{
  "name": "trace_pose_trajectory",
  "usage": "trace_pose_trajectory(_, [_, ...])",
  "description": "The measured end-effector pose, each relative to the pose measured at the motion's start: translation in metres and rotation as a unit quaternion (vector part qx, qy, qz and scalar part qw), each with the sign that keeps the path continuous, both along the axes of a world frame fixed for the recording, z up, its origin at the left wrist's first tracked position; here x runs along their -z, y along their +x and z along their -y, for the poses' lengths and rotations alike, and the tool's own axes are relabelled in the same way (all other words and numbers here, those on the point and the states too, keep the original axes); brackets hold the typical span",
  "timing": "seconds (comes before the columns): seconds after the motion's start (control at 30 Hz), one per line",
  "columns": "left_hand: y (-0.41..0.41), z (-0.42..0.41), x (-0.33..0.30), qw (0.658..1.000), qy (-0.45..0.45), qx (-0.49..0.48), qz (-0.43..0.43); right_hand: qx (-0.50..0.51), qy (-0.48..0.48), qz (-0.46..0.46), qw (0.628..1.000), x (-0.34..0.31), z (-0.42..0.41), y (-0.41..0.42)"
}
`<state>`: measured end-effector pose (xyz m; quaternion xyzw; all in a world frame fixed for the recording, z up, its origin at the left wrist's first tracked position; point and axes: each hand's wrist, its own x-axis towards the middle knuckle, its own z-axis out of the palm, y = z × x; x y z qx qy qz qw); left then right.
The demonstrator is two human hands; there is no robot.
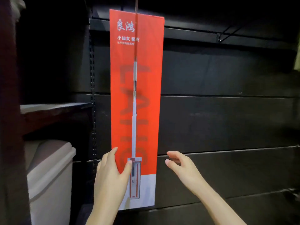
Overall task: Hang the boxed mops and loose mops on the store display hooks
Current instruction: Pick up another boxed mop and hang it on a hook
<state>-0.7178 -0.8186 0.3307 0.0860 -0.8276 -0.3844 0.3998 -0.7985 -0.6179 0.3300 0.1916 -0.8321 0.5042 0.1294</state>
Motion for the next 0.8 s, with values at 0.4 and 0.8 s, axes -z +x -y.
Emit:
trace_pose_trajectory(0.4, [0.029,-0.178,0.186,0.847,-0.196,0.402,0.289,0.317,0.187,0.172,0.914,0.198,-0.177,0.227])
trace_pose_trajectory(0.8, [0.256,-0.404,0.264,0.485,-0.339,0.740,0.321,0.642,-0.048,0.343,0.684,0.310,-0.248,0.561])
